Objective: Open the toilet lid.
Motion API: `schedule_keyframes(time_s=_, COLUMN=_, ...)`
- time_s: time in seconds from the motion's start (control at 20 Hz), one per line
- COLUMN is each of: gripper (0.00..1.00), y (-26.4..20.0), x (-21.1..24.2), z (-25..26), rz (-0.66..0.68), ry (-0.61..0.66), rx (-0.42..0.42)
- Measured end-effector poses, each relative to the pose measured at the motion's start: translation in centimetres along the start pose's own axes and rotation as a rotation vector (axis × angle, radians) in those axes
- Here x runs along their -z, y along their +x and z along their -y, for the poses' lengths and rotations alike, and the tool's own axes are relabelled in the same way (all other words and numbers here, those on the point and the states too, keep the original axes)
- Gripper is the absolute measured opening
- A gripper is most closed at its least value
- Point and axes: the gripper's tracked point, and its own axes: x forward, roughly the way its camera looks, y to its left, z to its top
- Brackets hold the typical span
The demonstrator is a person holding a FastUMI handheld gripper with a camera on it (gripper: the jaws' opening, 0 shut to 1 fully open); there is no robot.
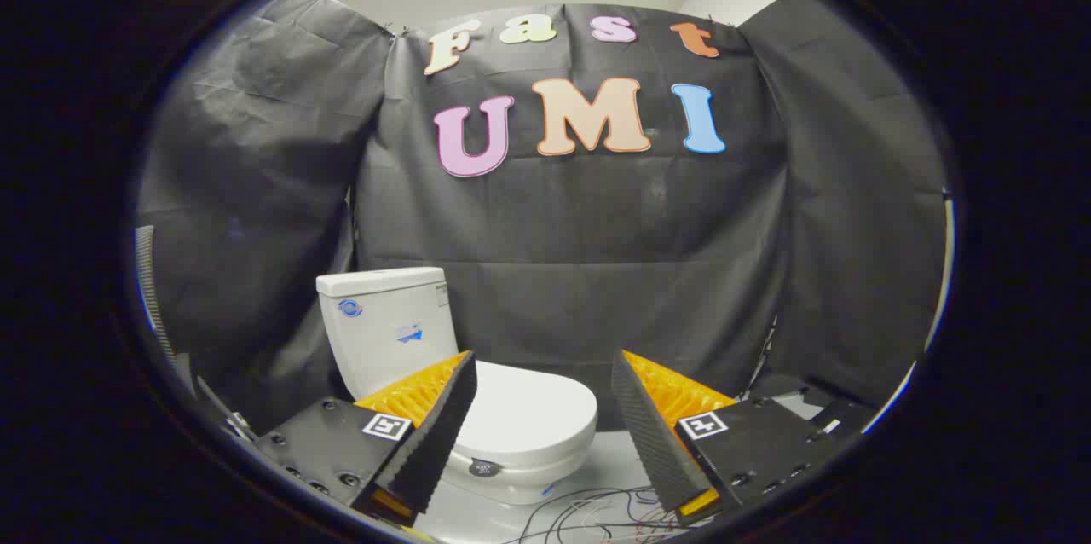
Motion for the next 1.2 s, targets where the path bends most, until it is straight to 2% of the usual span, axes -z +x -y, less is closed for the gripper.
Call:
schedule_keyframes(time_s=1.1, gripper=0.98, y=0.19, x=-0.02, z=0.06, rz=0.002, ry=-0.003, rx=0.003)
schedule_keyframes(time_s=1.2, gripper=0.94, y=0.33, x=0.04, z=-0.1, rz=-0.001, ry=-0.005, rx=0.003)
